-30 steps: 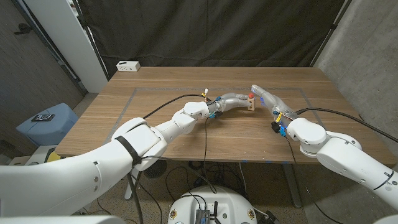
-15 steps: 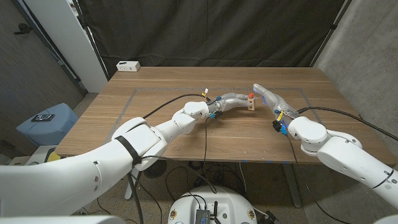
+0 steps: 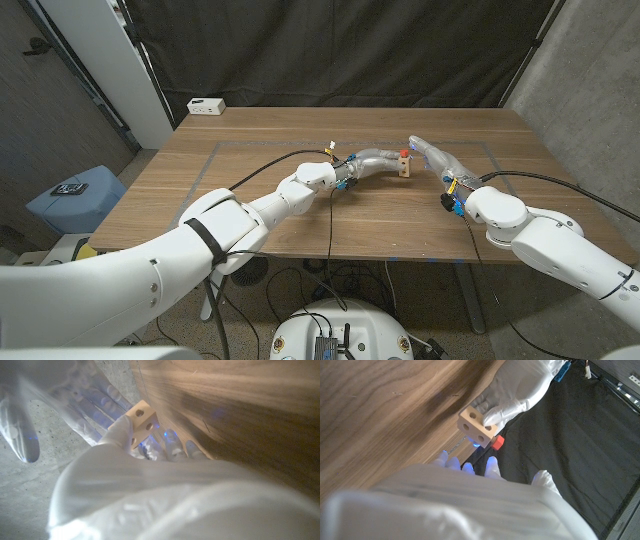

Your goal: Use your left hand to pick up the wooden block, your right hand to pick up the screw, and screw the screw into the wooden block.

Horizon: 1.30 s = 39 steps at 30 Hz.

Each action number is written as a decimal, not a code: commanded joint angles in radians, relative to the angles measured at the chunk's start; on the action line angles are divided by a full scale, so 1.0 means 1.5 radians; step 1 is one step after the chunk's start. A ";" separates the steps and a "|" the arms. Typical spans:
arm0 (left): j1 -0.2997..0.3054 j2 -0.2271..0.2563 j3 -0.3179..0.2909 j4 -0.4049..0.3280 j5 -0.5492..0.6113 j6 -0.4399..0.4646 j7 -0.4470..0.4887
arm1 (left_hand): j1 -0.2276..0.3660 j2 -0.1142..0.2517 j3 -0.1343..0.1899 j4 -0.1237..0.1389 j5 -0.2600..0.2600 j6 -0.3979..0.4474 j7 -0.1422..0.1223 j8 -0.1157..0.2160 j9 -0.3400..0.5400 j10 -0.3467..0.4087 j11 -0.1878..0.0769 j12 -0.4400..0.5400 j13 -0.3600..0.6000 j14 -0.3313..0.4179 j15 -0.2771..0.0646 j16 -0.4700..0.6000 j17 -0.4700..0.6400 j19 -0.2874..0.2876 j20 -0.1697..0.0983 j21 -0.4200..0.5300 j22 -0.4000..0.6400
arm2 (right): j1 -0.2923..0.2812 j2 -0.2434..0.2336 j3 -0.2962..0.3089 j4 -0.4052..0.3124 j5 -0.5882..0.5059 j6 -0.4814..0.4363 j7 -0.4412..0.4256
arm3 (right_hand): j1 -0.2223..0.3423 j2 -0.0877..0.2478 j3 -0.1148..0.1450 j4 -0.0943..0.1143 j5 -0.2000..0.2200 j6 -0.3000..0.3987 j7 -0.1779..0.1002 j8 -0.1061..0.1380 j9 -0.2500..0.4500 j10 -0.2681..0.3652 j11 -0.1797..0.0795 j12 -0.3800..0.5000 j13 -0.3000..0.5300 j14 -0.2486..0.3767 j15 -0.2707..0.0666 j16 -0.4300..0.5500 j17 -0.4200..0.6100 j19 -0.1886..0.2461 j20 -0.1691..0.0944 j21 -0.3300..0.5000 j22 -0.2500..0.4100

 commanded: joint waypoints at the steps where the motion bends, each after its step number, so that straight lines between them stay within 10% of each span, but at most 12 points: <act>1: -0.010 0.000 0.008 0.009 0.012 0.000 0.013 | 0.005 0.006 0.001 0.001 0.004 0.006 -0.003 0.004 0.003 0.007 0.000 0.005 0.004 0.006 -0.042 0.003 0.002 0.006 0.003 0.003 0.002 | -0.001 -0.004 0.006 0.005 0.004 -0.007 -0.002 | -0.005 0.001 0.002 0.001 0.005 0.001 0.005 0.002 0.001 -0.119 0.000 0.002 0.002 -0.135 0.002 0.003 0.001 -0.004 0.000 0.003 0.002; 39: -0.029 -0.011 0.021 0.030 0.027 0.010 0.036 | 0.003 0.005 0.000 0.003 0.004 0.007 -0.004 0.004 0.003 0.007 0.001 0.005 0.004 0.006 -0.040 0.003 0.002 0.005 0.004 0.003 0.002 | 0.032 -0.001 -0.017 0.028 0.010 -0.005 0.024 | -0.007 0.001 0.003 0.002 0.005 0.016 0.014 0.006 0.001 -0.120 0.001 0.002 0.002 -0.136 0.005 0.003 0.001 -0.007 0.010 0.003 0.002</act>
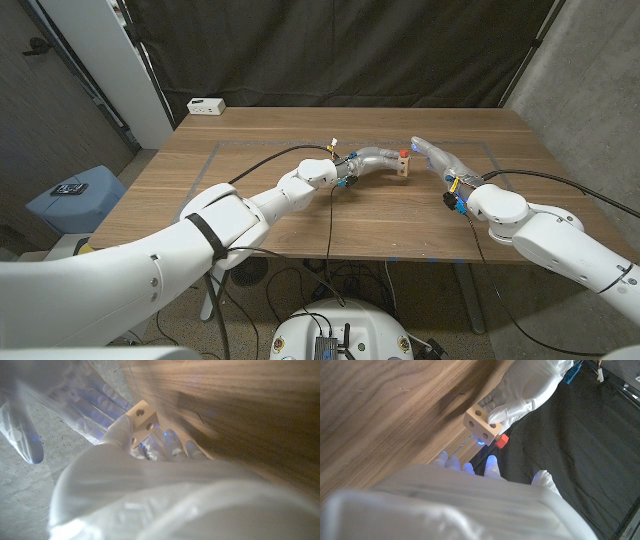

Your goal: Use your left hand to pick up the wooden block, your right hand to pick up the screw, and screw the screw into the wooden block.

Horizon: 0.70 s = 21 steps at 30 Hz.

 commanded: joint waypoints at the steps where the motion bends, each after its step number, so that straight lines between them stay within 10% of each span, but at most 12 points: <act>1: -0.010 -0.008 0.002 0.018 0.000 0.005 0.003 | -0.002 0.005 0.000 0.004 0.004 0.007 -0.002 0.002 0.002 0.006 0.001 0.004 0.004 0.006 -0.040 0.003 0.002 0.005 0.004 0.003 0.002 | 0.010 0.001 -0.011 0.004 -0.003 0.004 0.008 | -0.007 0.001 0.003 0.002 0.005 0.004 0.002 0.004 0.001 -0.120 0.001 0.002 0.002 -0.137 0.005 0.003 0.002 -0.002 0.005 0.003 0.002; 21: -0.004 -0.004 0.002 0.010 -0.002 -0.002 -0.002 | -0.003 0.006 0.000 0.004 0.004 0.007 -0.001 0.002 0.002 0.006 0.001 0.004 0.004 0.006 -0.040 0.003 0.001 0.005 0.004 0.003 0.002 | 0.005 -0.003 -0.013 -0.009 0.005 -0.003 0.008 | -0.008 0.001 0.003 0.002 0.006 0.005 0.003 0.003 0.001 -0.120 0.001 0.002 0.002 -0.137 0.006 0.003 0.002 -0.003 0.005 0.003 0.002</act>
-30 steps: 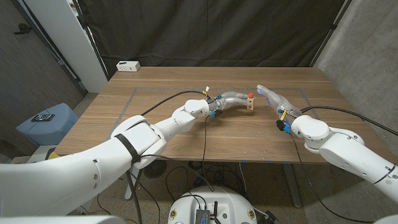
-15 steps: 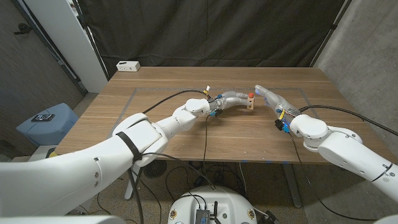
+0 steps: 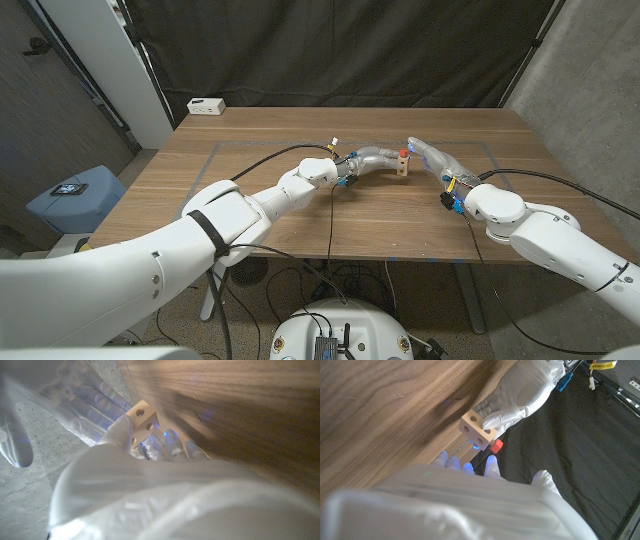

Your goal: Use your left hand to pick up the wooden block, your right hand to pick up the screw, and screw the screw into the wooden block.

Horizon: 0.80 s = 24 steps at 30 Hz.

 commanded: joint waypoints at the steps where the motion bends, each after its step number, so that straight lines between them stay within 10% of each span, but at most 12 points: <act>1: 0.006 0.004 0.000 -0.008 -0.002 -0.006 -0.003 | -0.001 0.004 0.002 0.003 0.004 0.007 -0.001 0.003 0.003 0.005 -0.002 0.005 0.004 0.006 -0.040 0.003 0.001 0.005 0.004 0.003 0.002 | -0.003 -0.005 -0.003 -0.007 0.003 -0.001 0.003 | -0.008 0.001 0.003 0.002 0.006 0.005 0.003 0.003 0.001 -0.120 0.001 0.002 0.002 -0.137 0.006 0.003 0.002 -0.003 0.006 0.003 0.002; 24: 0.004 0.000 0.000 -0.002 -0.001 0.000 0.001 | -0.001 0.003 0.001 0.003 0.004 0.007 -0.001 0.003 0.003 0.004 -0.001 0.004 0.004 0.006 -0.040 0.003 0.001 0.005 0.004 0.003 0.002 | 0.001 -0.004 -0.008 -0.006 0.009 -0.003 0.007 | -0.007 0.002 0.004 0.002 0.006 0.005 0.003 0.001 0.001 -0.120 0.003 0.002 0.002 -0.136 0.006 0.003 0.002 -0.003 0.005 0.003 0.002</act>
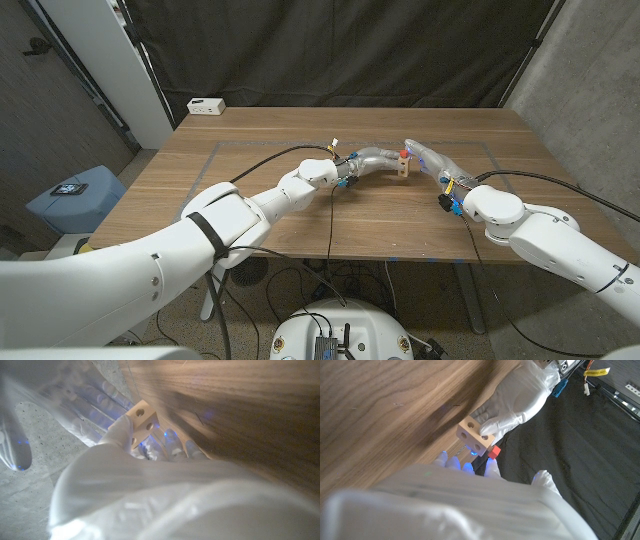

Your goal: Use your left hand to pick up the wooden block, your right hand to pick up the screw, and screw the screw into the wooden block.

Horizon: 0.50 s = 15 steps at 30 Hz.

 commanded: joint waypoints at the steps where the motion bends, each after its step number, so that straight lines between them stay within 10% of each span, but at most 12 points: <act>1: -0.004 -0.004 0.000 0.008 0.000 0.005 0.003 | -0.001 0.004 0.001 0.003 0.005 0.008 0.000 0.002 0.002 0.005 -0.002 0.004 0.003 0.006 -0.040 0.003 0.001 0.004 0.003 0.003 0.002 | 0.001 0.000 -0.001 -0.001 0.004 -0.003 -0.001 | -0.007 0.002 0.004 0.002 0.006 0.005 0.002 0.002 0.002 -0.120 0.002 0.002 0.002 -0.139 0.003 0.003 0.002 -0.003 0.005 0.003 0.002; 15: -0.002 -0.002 -0.001 0.007 -0.001 0.003 0.000 | -0.001 0.004 0.001 0.003 0.005 0.008 -0.001 0.002 0.002 0.006 -0.002 0.004 0.003 0.006 -0.040 0.003 0.001 0.004 0.003 0.003 0.002 | -0.015 -0.007 0.007 -0.019 0.008 -0.010 -0.015 | -0.007 0.002 0.005 0.002 0.006 0.006 0.003 0.002 0.002 -0.119 0.002 0.003 0.002 -0.137 0.004 0.004 0.002 -0.003 0.005 0.004 0.002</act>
